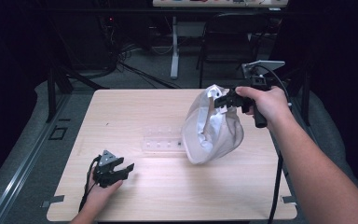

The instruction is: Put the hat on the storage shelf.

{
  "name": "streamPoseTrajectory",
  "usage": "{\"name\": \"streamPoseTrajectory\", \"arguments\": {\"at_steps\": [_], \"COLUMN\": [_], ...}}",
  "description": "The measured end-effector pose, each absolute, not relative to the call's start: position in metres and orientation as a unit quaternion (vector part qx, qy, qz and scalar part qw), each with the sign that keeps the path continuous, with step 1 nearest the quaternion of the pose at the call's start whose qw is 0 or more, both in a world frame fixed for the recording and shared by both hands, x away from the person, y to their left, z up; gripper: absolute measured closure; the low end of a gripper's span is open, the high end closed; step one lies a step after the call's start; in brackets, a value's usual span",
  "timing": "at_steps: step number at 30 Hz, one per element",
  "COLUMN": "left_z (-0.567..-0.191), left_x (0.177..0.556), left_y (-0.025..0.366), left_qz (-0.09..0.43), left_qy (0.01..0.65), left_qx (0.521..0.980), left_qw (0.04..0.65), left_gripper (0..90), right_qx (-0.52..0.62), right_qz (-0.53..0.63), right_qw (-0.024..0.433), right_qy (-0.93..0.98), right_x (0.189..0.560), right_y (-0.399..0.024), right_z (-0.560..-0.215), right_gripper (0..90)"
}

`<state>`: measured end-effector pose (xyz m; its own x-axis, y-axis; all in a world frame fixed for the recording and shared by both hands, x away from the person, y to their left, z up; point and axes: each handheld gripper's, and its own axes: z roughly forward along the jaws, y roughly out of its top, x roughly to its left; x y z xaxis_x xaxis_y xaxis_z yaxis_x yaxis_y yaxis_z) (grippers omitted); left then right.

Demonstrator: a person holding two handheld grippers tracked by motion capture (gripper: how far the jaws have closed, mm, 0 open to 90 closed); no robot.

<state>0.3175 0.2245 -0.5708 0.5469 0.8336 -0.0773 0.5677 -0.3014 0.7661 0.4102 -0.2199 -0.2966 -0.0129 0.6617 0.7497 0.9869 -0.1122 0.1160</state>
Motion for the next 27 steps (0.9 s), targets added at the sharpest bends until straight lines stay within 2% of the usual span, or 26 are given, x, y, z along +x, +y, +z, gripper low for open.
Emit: {"name": "streamPoseTrajectory", "arguments": {"at_steps": [11, 27], "left_z": [-0.558, -0.527], "left_x": [0.316, 0.322], "left_y": [0.212, 0.134], "left_qz": [0.163, 0.168], "left_qy": [0.414, 0.321], "left_qx": [0.801, 0.835], "left_qw": [0.401, 0.415], "left_gripper": [44.2, 44.1], "right_qx": [-0.663, -0.675], "right_qz": [-0.355, -0.369], "right_qw": [0.235, 0.227], "right_qy": [-0.616, -0.598], "right_x": [0.422, 0.444], "right_y": [-0.210, -0.199], "right_z": [-0.294, -0.303], "right_gripper": [81.8, 81.7]}}
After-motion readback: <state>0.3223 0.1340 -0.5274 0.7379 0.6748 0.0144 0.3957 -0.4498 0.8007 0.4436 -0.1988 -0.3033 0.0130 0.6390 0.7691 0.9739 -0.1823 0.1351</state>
